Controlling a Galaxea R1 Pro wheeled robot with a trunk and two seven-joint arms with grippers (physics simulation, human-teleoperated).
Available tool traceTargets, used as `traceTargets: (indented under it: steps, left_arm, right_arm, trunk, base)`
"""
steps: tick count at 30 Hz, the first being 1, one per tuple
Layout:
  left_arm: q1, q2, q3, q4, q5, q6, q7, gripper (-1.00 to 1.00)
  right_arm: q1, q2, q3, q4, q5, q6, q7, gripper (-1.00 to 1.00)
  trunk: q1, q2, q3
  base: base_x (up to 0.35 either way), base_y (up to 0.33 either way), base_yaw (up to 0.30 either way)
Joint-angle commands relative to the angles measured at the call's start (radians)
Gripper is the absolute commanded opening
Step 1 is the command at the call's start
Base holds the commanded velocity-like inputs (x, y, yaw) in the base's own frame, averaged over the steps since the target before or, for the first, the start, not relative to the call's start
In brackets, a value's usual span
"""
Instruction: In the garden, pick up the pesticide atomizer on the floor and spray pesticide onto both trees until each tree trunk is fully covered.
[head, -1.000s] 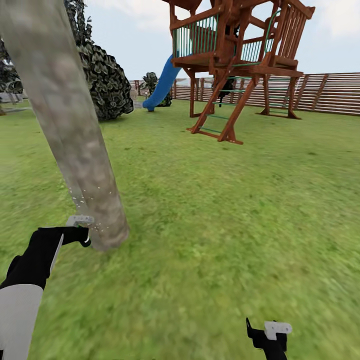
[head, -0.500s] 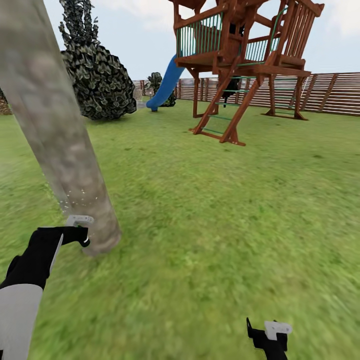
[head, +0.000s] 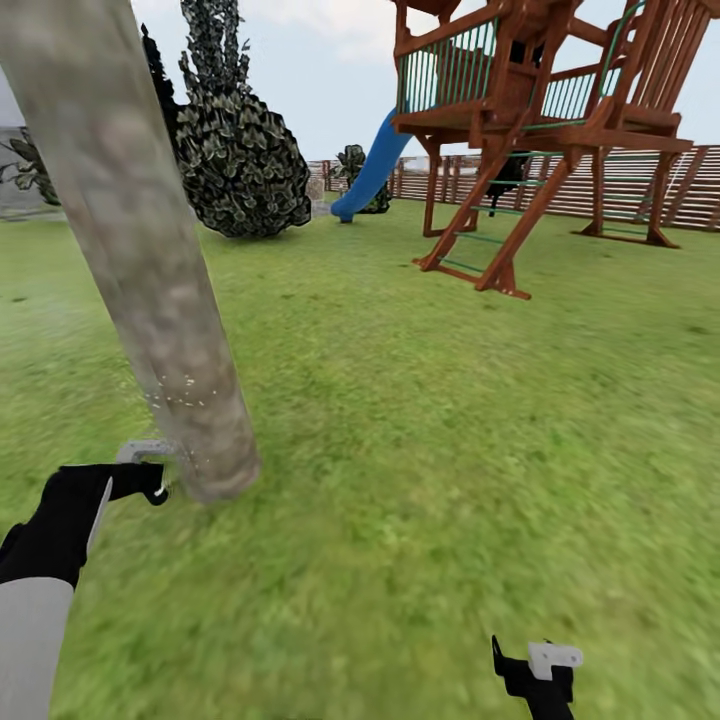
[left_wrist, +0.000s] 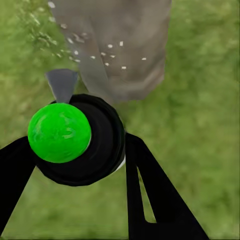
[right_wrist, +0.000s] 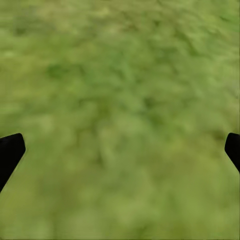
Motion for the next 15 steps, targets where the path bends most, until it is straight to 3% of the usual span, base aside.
traceTargets:
  steps: [1, 4, 8, 12, 15]
  left_arm:
    - [0.005, -0.001, 0.002, 0.0, 0.001, -0.001, 0.001, -1.0]
    - [0.006, -0.008, -0.002, 0.0, 0.001, -0.001, 0.002, -1.0]
    - [0.008, -0.032, -0.006, 0.001, 0.002, 0.0, 0.038, -1.0]
    - [0.01, -0.01, 0.0, 0.084, 0.0, -0.004, 0.075, -1.0]
    - [0.011, -0.021, -0.005, 0.102, 0.0, -0.006, 0.084, -1.0]
  right_arm:
    - [0.0, 0.0, 0.0, 0.0, 0.0, 0.0, 0.0, 1.0]
    - [0.0, 0.0, 0.0, 0.0, 0.0, 0.0, 0.0, 1.0]
    - [0.0, -0.001, 0.0, 0.0, 0.0, 0.0, 0.001, 1.0]
    - [0.0, -0.003, 0.0, 0.0, 0.0, 0.0, 0.0, 1.0]
    - [0.0, -0.002, 0.0, 0.0, 0.0, 0.0, 0.0, 1.0]
  trunk:
    - [0.0, 0.0, 0.0]
    - [0.0, 0.0, 0.0]
    - [0.0, 0.0, 0.0]
    - [0.0, 0.0, 0.0]
    - [0.0, 0.0, 0.0]
  base:
    - [0.0, -0.001, 0.278]
    - [0.0, 0.0, 0.251]
    - [0.0, 0.0, 0.033]
    - [0.0, 0.0, 0.0]
    - [0.024, -0.074, 0.0]
